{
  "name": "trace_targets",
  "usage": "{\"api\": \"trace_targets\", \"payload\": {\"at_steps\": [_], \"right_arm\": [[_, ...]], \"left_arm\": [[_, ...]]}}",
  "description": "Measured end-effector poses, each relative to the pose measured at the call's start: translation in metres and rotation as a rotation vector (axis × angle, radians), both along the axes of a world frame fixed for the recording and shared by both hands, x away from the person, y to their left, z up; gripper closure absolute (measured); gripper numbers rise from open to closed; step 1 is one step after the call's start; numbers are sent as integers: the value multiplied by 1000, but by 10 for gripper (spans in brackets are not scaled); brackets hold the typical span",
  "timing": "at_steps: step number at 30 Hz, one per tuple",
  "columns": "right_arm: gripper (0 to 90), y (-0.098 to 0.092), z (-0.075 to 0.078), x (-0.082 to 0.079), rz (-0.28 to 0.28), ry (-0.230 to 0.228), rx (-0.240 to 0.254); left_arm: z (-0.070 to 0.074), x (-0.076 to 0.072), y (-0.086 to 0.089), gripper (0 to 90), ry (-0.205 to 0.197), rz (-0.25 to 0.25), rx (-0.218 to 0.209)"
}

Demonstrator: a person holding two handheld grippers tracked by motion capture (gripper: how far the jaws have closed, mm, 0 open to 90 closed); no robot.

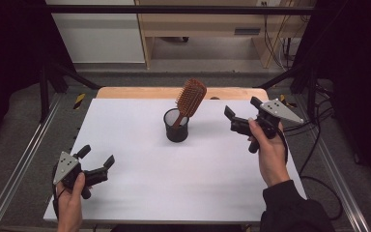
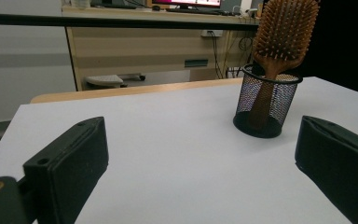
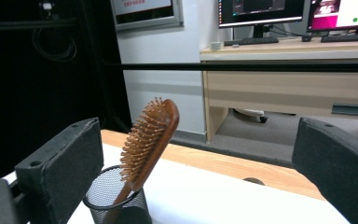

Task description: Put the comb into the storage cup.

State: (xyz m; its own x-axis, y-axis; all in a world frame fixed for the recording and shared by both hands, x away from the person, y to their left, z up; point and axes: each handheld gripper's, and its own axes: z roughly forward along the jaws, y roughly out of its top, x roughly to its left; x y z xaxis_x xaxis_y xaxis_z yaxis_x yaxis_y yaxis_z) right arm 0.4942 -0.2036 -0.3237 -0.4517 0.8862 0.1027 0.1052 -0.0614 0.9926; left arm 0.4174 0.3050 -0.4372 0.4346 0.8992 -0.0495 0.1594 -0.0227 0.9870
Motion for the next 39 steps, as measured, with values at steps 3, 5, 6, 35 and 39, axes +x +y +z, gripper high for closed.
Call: {"api": "trace_targets", "payload": {"at_steps": [3,5,6,35,39], "right_arm": [[19,-7,-1,-4,-12,-4,16],[22,-12,-2,-6,-18,-3,19],[29,-14,-3,-7,-18,-2,21],[20,-70,-41,-40,-84,32,10],[21,-75,-50,-44,-83,41,15]], "left_arm": [[1,-1,1,30,-5,0,3],[1,-2,2,30,-7,2,1],[1,-3,2,30,-5,3,4],[1,-10,8,29,-9,8,22],[1,-10,8,28,-10,8,22]]}}
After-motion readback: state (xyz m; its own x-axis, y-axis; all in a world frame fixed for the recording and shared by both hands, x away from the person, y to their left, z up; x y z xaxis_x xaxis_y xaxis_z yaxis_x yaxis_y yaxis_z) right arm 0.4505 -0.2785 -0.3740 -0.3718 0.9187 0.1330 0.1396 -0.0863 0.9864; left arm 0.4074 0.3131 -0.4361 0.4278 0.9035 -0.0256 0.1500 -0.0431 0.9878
